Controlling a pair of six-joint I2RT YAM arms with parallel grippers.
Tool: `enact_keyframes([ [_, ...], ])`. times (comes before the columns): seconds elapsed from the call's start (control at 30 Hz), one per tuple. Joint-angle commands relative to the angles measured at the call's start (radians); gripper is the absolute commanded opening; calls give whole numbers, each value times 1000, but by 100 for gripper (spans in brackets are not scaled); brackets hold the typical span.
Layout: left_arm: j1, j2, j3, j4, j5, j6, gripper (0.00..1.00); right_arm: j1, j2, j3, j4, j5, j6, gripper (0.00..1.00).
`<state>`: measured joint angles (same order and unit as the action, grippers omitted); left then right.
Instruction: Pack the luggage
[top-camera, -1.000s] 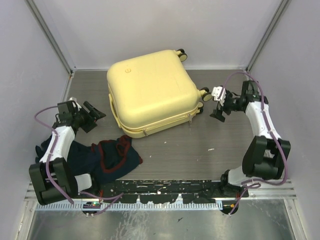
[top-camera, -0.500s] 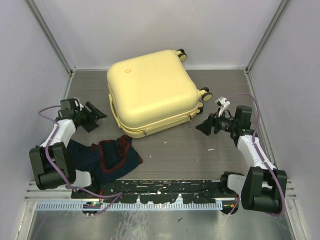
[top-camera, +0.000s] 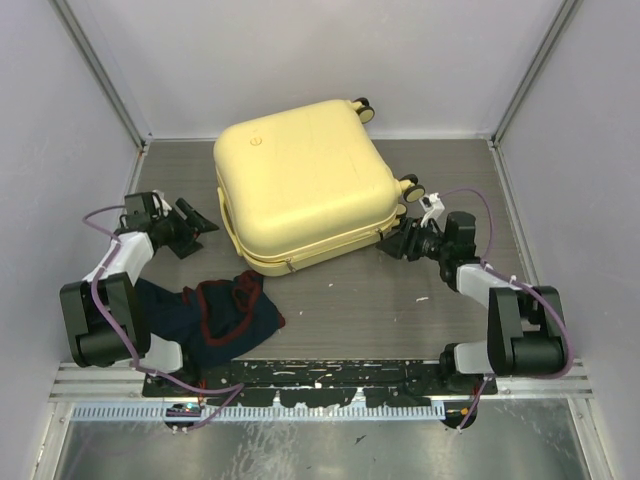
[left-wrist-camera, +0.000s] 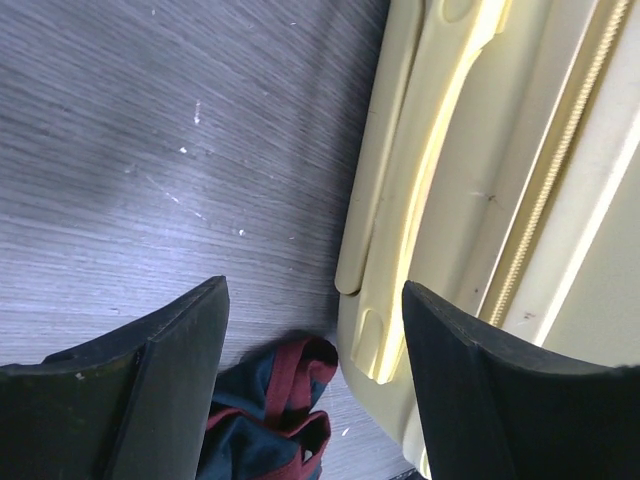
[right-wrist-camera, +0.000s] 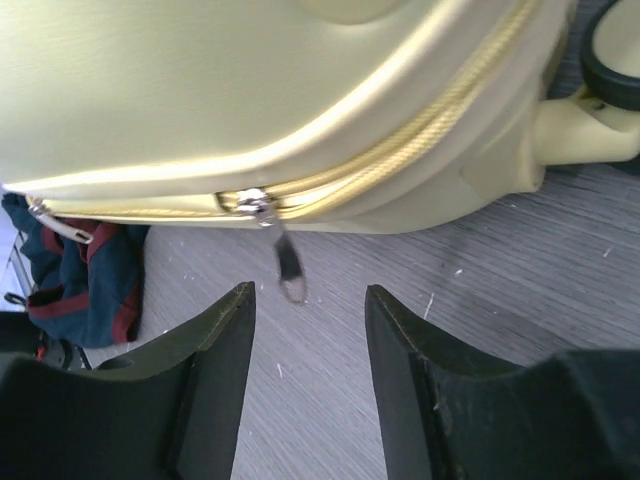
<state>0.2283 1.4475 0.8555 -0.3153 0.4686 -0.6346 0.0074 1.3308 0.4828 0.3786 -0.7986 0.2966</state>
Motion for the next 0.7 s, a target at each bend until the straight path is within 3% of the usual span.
enact_keyframes([
  [0.0,-9,-1,46,51,31,20,71,17,68,34,186,43,101,51],
  [0.17,-21,2,43,50,27,23,72,57,108,49,242,49,140,42],
  [0.33,-44,10,47,42,-2,31,74,86,109,59,247,63,140,27],
  [0.5,-67,29,66,28,-22,45,74,88,61,57,176,103,78,3],
  [0.67,-137,52,111,1,-73,96,78,88,7,42,97,192,11,1],
])
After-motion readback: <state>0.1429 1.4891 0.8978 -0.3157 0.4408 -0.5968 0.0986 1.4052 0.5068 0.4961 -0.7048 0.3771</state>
